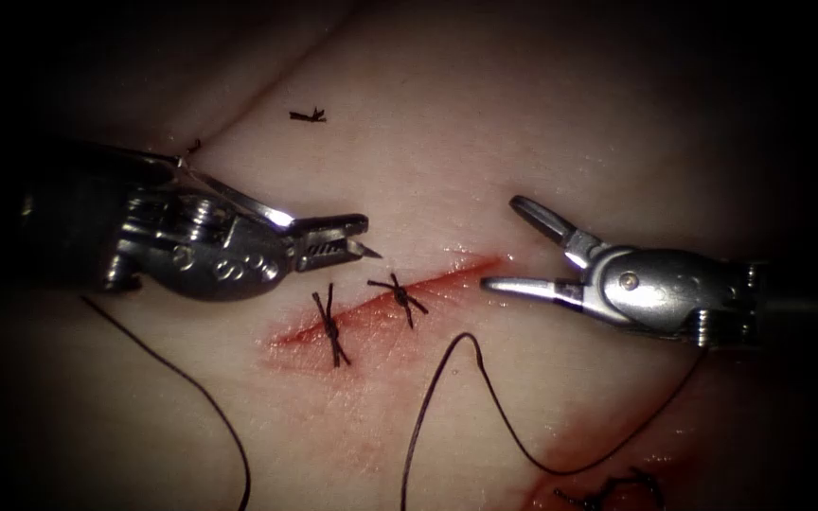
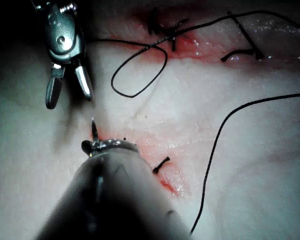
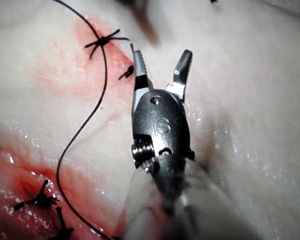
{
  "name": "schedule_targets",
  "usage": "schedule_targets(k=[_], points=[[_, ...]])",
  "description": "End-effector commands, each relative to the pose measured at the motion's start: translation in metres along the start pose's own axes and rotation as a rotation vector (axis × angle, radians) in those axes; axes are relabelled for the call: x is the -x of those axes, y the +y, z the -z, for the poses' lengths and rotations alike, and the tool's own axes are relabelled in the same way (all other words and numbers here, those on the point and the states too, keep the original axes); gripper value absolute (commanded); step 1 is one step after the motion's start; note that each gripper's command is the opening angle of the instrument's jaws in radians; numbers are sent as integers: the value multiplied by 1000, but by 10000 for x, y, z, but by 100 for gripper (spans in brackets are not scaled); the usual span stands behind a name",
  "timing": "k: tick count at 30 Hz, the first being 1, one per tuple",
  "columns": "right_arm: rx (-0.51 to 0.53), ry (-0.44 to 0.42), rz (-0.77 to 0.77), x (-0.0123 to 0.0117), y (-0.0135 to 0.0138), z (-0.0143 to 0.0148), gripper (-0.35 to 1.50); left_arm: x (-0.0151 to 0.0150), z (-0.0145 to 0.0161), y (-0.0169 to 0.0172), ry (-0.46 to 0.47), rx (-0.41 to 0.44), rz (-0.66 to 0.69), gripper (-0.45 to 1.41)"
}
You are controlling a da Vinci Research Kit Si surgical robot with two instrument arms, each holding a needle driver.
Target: Wound Closure
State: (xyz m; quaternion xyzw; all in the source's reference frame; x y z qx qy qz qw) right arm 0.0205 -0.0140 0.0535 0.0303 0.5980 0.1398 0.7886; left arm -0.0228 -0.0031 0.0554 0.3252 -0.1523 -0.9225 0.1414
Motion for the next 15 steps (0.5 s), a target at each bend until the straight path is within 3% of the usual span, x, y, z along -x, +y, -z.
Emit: schedule_targets(k=[1,4,6,8,9,15], points=[[14,-10,-13,-11,-2,-10,122,-5,-8,5,0,3,-25,-45],[15,-17,-48,-34,2,-15,118,-15,-9,7,2,1,-128,-45],[-25,2,-65,-46,2,-21,101,-20,-9,8,19,0,-168,-45],[-95,14,-98,-58,0,-31,51,-24,-9,10,33,-2,-215,-45],[-120,3,-110,-64,0,-35,41,-26,-9,11,36,-3,-234,-45],[-235,-26,-132,-94,12,-69,49,-30,-11,14,49,9,-342,-45]])
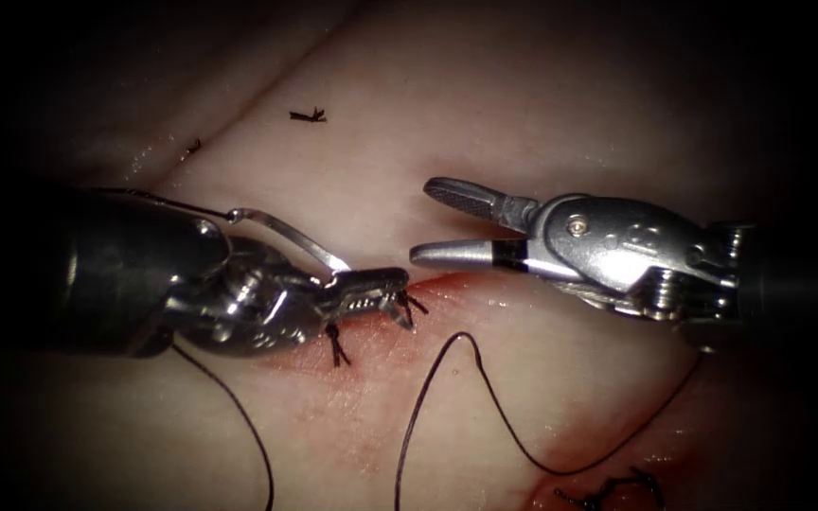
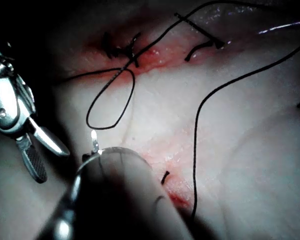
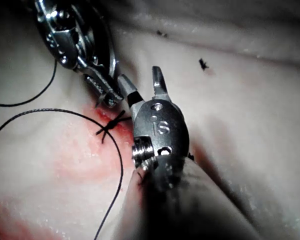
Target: Wound Closure
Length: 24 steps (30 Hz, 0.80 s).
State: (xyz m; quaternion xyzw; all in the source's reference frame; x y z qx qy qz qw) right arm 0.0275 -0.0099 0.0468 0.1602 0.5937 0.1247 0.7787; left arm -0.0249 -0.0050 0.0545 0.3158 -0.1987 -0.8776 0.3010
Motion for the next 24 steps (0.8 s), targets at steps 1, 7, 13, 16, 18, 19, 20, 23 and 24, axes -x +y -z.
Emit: schedule_targets(k=[1,7,13,16,18,19,20,23,24], points=[[-34,-4,2,-9,8,-21,49,-4,-8,4,3,9,-32,-45],[-92,-23,2,-22,22,-37,66,-13,-16,8,6,55,-156,-45],[-153,-57,11,-26,24,-51,80,-17,-22,9,-12,67,-222,-45],[-176,-65,13,-26,24,-53,75,-17,-22,9,-20,70,-240,-45],[-182,-68,16,-26,24,-53,75,-17,-22,9,-23,71,-252,-45],[-184,-67,16,-26,24,-53,75,-17,-22,9,-23,72,-251,-45],[-187,-73,17,-25,24,-54,75,-17,-22,8,-22,72,-251,-45],[-202,-79,20,-24,21,-55,73,-17,-22,8,-22,72,-251,-45],[-205,-81,23,-23,19,-56,70,-17,-22,8,-22,72,-251,-45]])
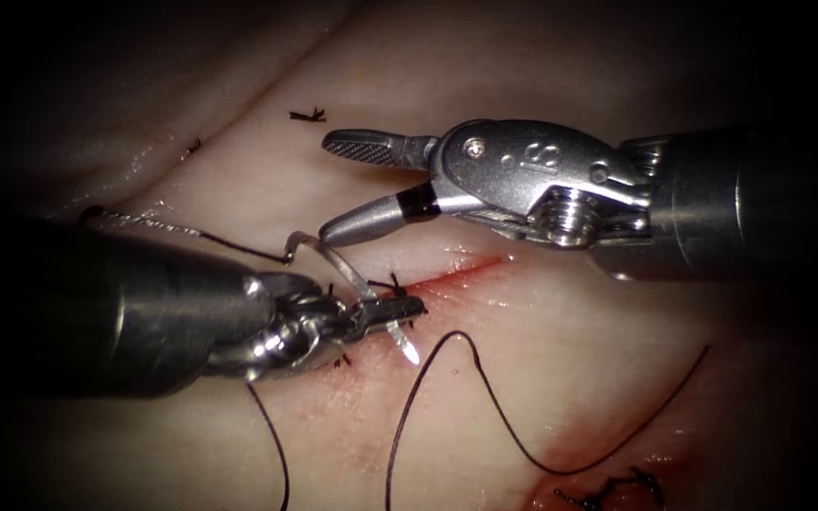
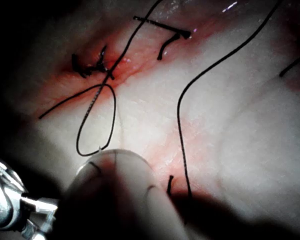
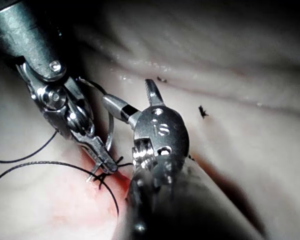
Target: Wound Closure
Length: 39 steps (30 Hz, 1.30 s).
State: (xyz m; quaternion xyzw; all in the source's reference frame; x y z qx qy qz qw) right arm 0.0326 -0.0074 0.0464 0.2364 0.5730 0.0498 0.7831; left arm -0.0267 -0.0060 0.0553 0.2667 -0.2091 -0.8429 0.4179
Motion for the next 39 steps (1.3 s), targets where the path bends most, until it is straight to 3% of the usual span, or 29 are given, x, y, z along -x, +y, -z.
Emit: schedule_targets(k=[1,10,11,16,23,25,28,32,39], points=[[-4,0,4,4,-1,-11,70,-3,-7,2,2,0,2,-45],[-14,5,19,9,-6,-26,61,-6,-7,0,-1,1,4,-45],[-17,7,21,9,-6,-28,54,-6,-7,0,-1,1,5,-45],[-24,22,27,8,-4,-30,-35,-11,-6,-3,-4,2,-10,-45],[-31,25,31,8,-5,-31,-35,-12,-6,-5,-4,3,-9,-43],[-32,25,32,8,-6,-29,-35,-11,-7,-5,-1,5,3,51],[-4,35,28,8,-6,-24,-35,-9,-7,-7,-31,-69,90,88],[64,80,2,10,-8,-15,-35,-9,-8,-10,-62,-153,143,96],[211,187,-63,15,-6,13,-35,-8,-7,-10,-30,-192,139,96]])
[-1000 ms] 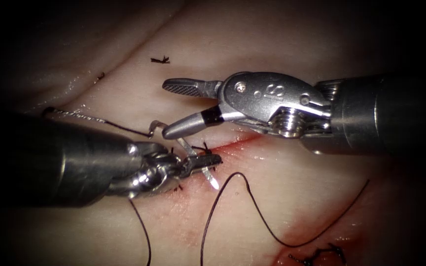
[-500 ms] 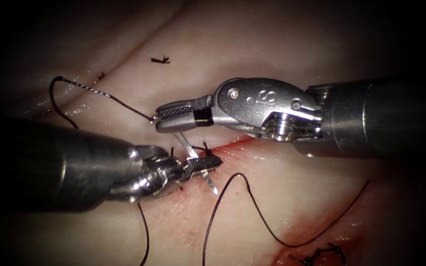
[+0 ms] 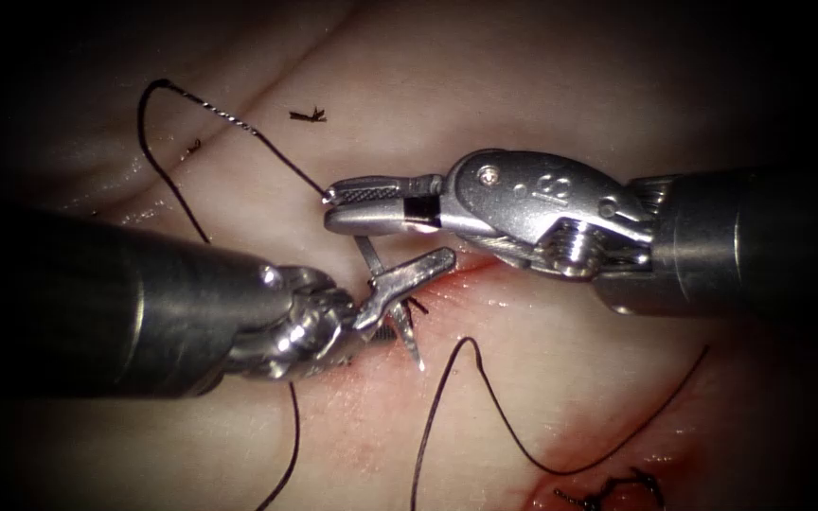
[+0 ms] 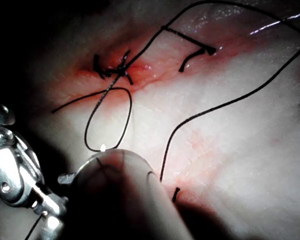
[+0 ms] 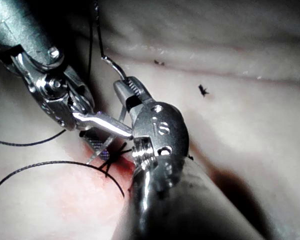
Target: Wound Closure
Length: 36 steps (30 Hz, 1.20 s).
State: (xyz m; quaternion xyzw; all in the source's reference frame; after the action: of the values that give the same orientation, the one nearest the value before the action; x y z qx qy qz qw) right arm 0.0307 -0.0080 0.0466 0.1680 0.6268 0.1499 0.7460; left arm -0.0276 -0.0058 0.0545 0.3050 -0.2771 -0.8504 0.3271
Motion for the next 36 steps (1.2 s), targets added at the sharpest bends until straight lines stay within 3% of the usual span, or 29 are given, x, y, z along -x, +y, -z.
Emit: schedule_targets(k=[1,5,12,17,22,27,30,36], points=[[29,22,-17,5,5,2,-35,-3,-5,4,13,-2,-1,96],[87,90,-139,8,11,18,-35,2,-3,3,39,-27,-5,91],[63,126,-315,26,10,24,-35,3,1,-1,64,-73,-6,86],[66,125,-367,36,12,23,-35,-3,7,-11,94,-128,1,79],[73,140,-391,39,16,26,-35,-6,13,-16,187,-191,49,73],[81,146,-405,39,16,29,-35,-4,11,-13,212,-270,45,54],[80,146,-406,37,16,30,-35,-1,6,-8,198,-272,41,54],[84,149,-413,33,17,31,-35,2,-4,8,160,-274,29,78]])
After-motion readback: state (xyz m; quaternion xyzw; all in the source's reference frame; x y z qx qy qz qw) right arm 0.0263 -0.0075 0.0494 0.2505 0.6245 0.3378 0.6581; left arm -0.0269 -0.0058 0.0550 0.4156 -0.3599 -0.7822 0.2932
